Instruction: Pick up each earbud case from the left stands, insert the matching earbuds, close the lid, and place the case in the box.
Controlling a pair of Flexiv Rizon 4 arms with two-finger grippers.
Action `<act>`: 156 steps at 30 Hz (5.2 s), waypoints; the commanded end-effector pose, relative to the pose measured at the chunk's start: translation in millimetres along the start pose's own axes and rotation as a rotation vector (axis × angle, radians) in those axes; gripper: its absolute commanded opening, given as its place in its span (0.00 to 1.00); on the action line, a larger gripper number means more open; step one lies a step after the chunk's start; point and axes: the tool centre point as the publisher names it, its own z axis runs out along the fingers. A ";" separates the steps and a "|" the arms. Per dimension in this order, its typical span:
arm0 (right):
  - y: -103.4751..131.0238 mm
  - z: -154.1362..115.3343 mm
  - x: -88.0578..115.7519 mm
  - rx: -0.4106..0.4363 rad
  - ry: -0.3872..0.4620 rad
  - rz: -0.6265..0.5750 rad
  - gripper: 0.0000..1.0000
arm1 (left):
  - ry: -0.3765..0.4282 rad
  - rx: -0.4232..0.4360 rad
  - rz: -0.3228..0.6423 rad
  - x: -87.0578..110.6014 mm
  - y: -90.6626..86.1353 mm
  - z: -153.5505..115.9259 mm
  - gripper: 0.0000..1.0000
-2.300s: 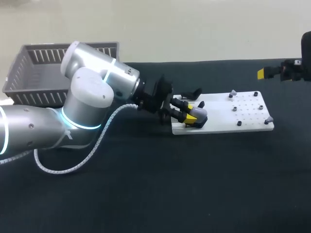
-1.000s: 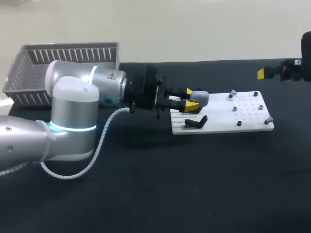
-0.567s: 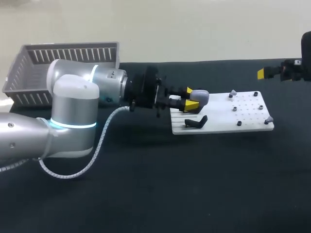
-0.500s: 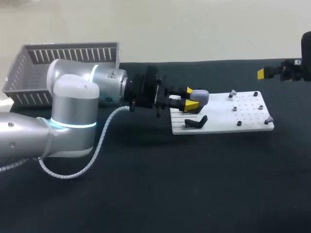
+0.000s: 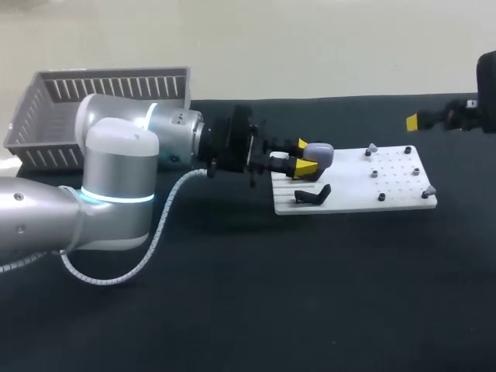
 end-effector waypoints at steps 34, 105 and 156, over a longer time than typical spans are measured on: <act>138.9 23.4 50.0 -0.081 0.273 -0.187 1.00 | -0.003 -0.001 0.002 0.9 0.2 -0.1 0.00; 114.5 41.7 10.8 0.129 0.127 -0.173 1.00 | -0.003 -0.001 0.002 0.9 0.2 -0.1 0.00; -42.4 28.5 111.2 0.431 0.612 -0.132 0.47 | -0.003 -0.001 0.002 0.9 0.2 -0.1 0.00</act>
